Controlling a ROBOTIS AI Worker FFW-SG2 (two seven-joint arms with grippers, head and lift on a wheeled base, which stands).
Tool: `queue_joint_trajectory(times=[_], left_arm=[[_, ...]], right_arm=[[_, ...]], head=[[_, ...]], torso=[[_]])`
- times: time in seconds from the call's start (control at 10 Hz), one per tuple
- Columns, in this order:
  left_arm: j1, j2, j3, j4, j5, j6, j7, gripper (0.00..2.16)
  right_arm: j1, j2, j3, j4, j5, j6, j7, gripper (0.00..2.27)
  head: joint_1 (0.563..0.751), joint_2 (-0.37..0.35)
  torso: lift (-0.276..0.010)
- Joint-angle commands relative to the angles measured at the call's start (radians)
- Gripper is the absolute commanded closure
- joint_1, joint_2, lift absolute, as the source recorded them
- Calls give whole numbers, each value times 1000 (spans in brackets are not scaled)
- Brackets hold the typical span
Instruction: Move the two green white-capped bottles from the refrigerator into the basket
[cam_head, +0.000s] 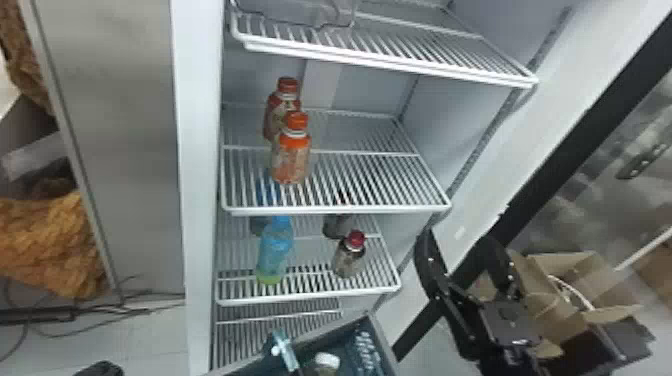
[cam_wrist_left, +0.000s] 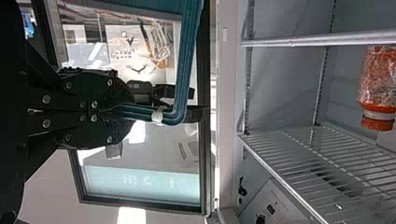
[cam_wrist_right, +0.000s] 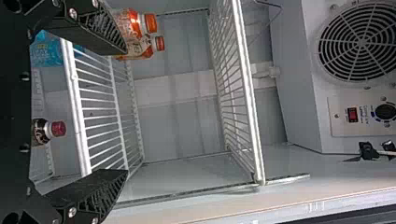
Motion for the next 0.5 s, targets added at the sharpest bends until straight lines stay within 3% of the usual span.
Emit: queue_joint_trajectory(times=[0.0,0.4], left_arm=[[0,0,0,1,2,-2,0,1214],[0,1,-2,1,2,-2,0,1214]], right_arm=[[-1,1,0,-2,2,-2,0,144],[-1,1,0,-2,2,-5,0,142]], head=[[695,-350],[695,-350]], torso=[[-4],[-4]])
